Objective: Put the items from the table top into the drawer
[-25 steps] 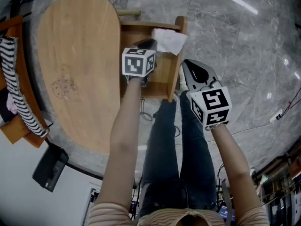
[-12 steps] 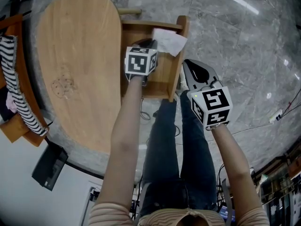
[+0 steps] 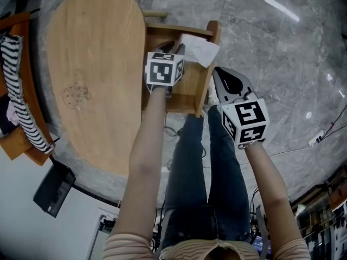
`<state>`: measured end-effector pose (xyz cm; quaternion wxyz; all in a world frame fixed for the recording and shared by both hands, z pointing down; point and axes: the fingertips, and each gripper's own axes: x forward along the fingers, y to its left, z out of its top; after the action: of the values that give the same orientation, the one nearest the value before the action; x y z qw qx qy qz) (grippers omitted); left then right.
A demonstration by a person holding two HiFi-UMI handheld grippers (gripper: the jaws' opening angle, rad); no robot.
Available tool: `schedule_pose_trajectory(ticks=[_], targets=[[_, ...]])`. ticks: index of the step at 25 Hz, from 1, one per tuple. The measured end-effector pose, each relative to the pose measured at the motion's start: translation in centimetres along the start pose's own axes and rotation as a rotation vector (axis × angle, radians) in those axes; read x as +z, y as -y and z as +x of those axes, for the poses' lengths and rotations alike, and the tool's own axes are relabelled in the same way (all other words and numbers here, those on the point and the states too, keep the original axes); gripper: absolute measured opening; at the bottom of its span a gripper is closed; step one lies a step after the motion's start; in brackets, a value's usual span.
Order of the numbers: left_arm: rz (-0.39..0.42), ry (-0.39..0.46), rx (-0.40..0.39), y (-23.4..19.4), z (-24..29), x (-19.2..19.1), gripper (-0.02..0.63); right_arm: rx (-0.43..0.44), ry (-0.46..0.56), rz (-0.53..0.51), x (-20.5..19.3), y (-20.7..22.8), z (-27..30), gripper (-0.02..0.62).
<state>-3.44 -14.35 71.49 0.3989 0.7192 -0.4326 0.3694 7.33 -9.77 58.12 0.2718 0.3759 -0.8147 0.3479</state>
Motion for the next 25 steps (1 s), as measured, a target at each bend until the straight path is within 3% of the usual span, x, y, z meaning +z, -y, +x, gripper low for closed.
schedule_pose_trajectory(ticks=[9, 17, 25], targets=[[-0.025, 0.150, 0.009, 1.5, -4.4, 3.7, 0.095, 0.005, 0.041, -0.014, 2.3, -1.0, -1.2, 0.008], [-0.069, 0.335, 0.058, 1.2, -11.0, 6.8, 0.028, 0.046, 0.106, -0.046, 5.5, -3.2, -2.8, 0.008], [-0.089, 0.435, 0.105, 0.5, -18.0, 7.7, 0.023, 0.064, 0.154, -0.076, 8.4, -5.5, -4.8, 0.008]])
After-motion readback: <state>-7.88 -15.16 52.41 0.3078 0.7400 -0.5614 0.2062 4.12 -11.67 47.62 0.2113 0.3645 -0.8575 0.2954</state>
